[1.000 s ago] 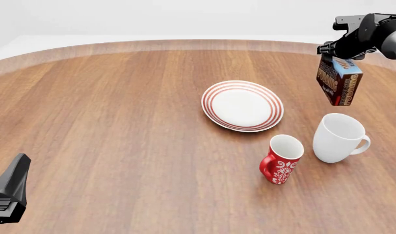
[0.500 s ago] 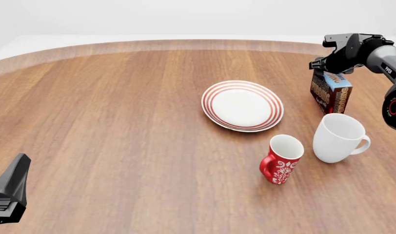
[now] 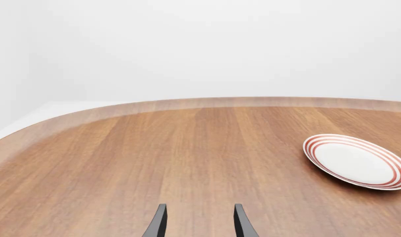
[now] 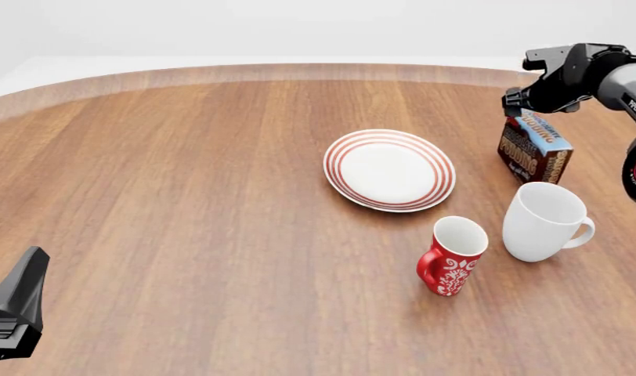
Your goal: Put the chocolate pudding to the right of the plate.
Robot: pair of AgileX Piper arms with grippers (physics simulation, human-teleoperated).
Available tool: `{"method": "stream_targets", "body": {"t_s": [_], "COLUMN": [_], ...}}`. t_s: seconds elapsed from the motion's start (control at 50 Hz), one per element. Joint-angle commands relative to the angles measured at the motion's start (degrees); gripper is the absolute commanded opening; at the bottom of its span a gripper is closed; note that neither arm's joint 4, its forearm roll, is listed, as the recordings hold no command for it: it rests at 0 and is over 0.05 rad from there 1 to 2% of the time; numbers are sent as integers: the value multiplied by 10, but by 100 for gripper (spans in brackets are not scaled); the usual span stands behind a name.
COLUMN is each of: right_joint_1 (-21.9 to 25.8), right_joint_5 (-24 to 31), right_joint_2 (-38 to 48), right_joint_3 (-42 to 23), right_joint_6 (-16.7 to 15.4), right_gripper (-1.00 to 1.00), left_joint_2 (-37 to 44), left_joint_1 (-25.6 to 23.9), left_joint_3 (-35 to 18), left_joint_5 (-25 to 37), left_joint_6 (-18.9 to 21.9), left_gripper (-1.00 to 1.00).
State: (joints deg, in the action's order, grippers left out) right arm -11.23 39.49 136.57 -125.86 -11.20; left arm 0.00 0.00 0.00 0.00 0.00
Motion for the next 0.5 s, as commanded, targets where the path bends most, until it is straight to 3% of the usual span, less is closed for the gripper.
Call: {"method": "stream_targets", "body": {"t_s": [0.02,0.04,0.06,0.14,0.16,0.2,0.24,0.34,0.4,0.42,0.5], "right_joint_1": [14,17,24,43,47,69,81,88,86,86,86], "right_joint_5": [199,245,267,301,303,304,304,304,303,279,279], "right_joint_2": [3,9,1,-122,-156,-215,-311,-436,-491,-519,-519], "right_joint_3": [-260,-332,-356,-351,-343,-321,-312,-330,-358,-364,-364], "right_joint_6": [-17,-21,-23,-31,-44,-30,-54,-85,-109,-113,-113], "right_gripper": [100,100,100,100,100,100,100,100,100,100,100], "left_joint_2": [0,0,0,0,0,0,0,0,0,0,0], "left_joint_1": [0,0,0,0,0,0,0,0,0,0,0], "left_joint_3": [0,0,0,0,0,0,0,0,0,0,0], "left_joint_5": [0,0,0,0,0,0,0,0,0,0,0], "left_joint_6": [0,0,0,0,0,0,0,0,0,0,0], "left_gripper": [100,100,100,100,100,100,100,100,100,100,100]}}
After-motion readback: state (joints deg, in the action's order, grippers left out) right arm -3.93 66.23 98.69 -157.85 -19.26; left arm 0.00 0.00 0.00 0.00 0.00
